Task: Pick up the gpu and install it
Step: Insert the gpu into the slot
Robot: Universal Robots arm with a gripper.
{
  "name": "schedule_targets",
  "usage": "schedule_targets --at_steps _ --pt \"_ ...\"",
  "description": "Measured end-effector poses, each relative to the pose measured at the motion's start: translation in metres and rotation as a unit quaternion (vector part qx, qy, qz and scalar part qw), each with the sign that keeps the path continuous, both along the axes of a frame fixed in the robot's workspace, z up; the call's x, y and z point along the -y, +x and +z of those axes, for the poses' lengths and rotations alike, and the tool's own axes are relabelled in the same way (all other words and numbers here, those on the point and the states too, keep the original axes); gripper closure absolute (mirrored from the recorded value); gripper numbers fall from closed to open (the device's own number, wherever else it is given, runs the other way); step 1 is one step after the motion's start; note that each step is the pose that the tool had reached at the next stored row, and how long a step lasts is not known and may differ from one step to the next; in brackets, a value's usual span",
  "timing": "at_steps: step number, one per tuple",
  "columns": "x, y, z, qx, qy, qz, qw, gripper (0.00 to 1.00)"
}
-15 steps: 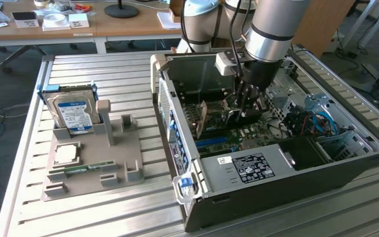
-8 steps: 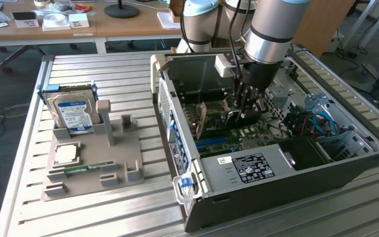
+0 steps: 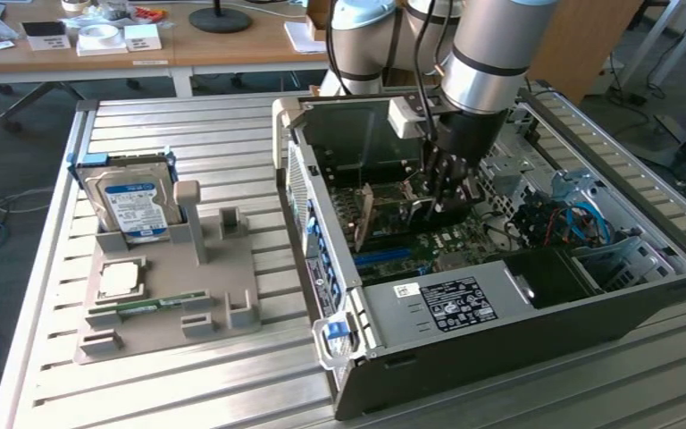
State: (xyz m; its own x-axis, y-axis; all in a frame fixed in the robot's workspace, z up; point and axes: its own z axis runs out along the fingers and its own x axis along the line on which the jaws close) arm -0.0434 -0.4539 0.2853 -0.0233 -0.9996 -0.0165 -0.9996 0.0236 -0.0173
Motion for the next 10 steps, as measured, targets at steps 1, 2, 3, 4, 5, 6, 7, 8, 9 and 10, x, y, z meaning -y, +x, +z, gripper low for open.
schedule_targets --at_steps 1,2,3,4,5,6,7,8,9,10 --pt "0.0 0.0 0.0 0.0 0.0 0.0 1.0 0.73" --pt "0.0 0.0 0.0 0.0 0.0 0.0 1.0 0.73" --pt "0.0 0.0 0.0 0.0 0.0 0.0 1.0 0.73" --pt "0.0 -0.0001 0.0 0.0 0.0 0.0 1.0 0.73" --pt "0.0 0.0 0.0 0.0 0.0 0.0 1.0 0.73" --pt "-0.0001 0.0 -0.0001 0.0 0.0 0.0 1.0 0.73" --pt "-0.0002 0.0 -0.0004 0.0 0.0001 0.0 1.0 0.73" --pt "-0.0002 -0.0001 -0.0004 0.0 0.0001 0.0 1.0 0.73" --pt "-0.0002 -0.0001 -0.0003 0.0 0.0 0.0 1.0 0.73" --pt "-0.0002 -0.0001 -0.0003 0.0 0.0 0.0 1.0 0.73"
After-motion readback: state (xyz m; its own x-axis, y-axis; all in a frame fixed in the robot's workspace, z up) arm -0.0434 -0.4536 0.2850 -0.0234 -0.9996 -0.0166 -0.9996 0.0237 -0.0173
